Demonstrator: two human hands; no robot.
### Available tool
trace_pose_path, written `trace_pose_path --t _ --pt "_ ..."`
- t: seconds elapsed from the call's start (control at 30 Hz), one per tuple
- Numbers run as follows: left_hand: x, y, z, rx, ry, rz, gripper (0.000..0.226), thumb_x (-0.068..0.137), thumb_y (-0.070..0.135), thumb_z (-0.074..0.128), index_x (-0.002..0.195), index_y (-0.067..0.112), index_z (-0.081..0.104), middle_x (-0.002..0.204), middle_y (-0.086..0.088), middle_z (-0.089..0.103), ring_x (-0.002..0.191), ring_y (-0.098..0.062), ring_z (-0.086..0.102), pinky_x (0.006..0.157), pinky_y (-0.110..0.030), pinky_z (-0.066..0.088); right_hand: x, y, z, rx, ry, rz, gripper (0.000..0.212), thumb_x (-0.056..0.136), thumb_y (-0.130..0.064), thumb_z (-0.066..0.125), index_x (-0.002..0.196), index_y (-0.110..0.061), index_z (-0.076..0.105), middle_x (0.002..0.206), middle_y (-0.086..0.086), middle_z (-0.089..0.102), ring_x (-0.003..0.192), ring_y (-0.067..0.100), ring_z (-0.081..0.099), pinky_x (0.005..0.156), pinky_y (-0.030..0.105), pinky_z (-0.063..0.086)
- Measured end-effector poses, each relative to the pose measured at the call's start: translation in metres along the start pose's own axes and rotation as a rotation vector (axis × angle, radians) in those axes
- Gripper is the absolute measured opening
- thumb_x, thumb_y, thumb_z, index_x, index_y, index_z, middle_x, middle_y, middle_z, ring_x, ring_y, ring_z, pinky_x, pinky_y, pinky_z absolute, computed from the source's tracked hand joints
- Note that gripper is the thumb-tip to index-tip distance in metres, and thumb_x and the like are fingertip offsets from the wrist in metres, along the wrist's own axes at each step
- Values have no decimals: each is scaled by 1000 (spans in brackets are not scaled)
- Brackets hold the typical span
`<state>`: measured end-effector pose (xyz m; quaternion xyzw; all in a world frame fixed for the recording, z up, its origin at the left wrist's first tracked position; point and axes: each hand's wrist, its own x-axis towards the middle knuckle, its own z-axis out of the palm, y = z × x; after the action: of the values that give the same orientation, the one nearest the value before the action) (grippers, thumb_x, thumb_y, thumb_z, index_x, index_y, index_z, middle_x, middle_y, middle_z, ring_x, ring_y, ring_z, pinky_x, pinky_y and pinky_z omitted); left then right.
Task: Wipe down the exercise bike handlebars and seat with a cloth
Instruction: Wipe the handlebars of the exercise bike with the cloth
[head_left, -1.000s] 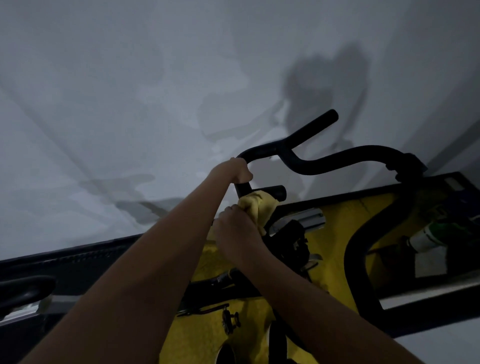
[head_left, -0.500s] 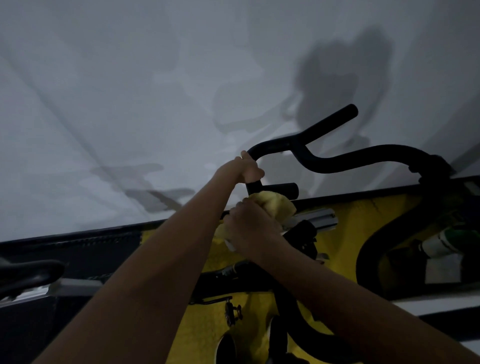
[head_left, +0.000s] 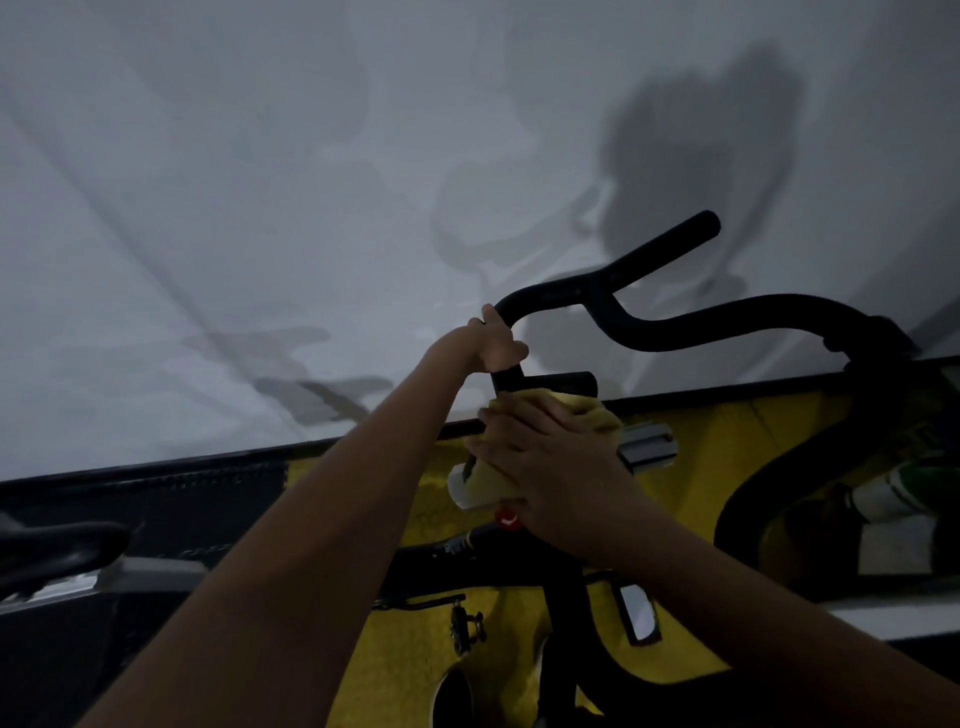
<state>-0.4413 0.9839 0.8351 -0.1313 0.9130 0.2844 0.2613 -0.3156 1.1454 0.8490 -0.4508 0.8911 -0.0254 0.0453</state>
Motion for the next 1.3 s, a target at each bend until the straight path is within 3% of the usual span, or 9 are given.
trace_pose_path --t 0.2,0.33,0.43,0.57,0.63,0.73,0.93,1.1,1.3 --pt "4 -1 -2 -29 -4 -8 86 96 38 50 157 8 -3 150 -22 34 135 -39 40 110 -49 38 34 -15 9 -54 -7 62 63 94 -51 48 143 -11 54 148 8 55 149 25 29 125 43 13" --pt "3 -3 3 -84 17 12 80 98 34 49 156 6 2 149 -23 35 133 -39 41 108 -47 39 0 -14 11 35 64 56 72 91 -51 32 151 -14 47 159 3 42 151 21 27 125 37 8" --pt "-1 -4 11 -202 67 39 69 100 29 45 154 7 9 148 -22 32 129 -40 43 100 -45 42 -21 -7 10 62 93 61 67 90 -44 53 152 -18 46 162 -1 35 152 18 25 119 32 -4" --pt "-9 -1 31 -458 229 58 56 104 26 42 149 2 20 135 -23 48 108 -33 56 81 -35 45 -39 2 -14 159 43 82 61 95 -40 60 152 -29 43 163 -8 33 149 14 31 122 36 22" --pt "-16 -2 40 -534 288 45 47 105 29 43 140 -2 32 110 -15 60 83 -23 57 66 -30 42 -41 16 -34 320 27 226 42 101 -34 53 142 -34 53 146 -8 55 127 13 53 102 32 44" --pt "-25 -4 50 -526 362 20 45 105 33 41 132 -4 43 112 -16 62 84 -25 53 68 -31 37 -34 47 -55 759 92 492 14 105 -33 50 113 -31 60 94 -8 67 91 16 66 67 17 42" --pt "-34 5 55 -527 406 -43 44 107 33 35 131 -3 44 109 -13 57 85 -24 49 72 -31 36 5 72 -79 821 237 432 38 106 -39 46 139 -24 57 120 -8 62 109 6 55 86 18 38" --pt "-35 2 58 -539 395 -81 49 105 41 35 113 -3 57 94 -12 61 66 -17 50 53 -30 34 47 87 -73 764 167 437 35 105 -46 45 116 -21 65 107 1 67 95 17 63 79 31 46" --pt "-51 2 76 -516 472 -113 53 104 48 33 102 2 58 84 -7 60 65 -16 53 52 -29 35 73 101 -63 666 45 528 54 99 -64 37 126 -22 56 130 4 30 127 30 41 109 44 38"
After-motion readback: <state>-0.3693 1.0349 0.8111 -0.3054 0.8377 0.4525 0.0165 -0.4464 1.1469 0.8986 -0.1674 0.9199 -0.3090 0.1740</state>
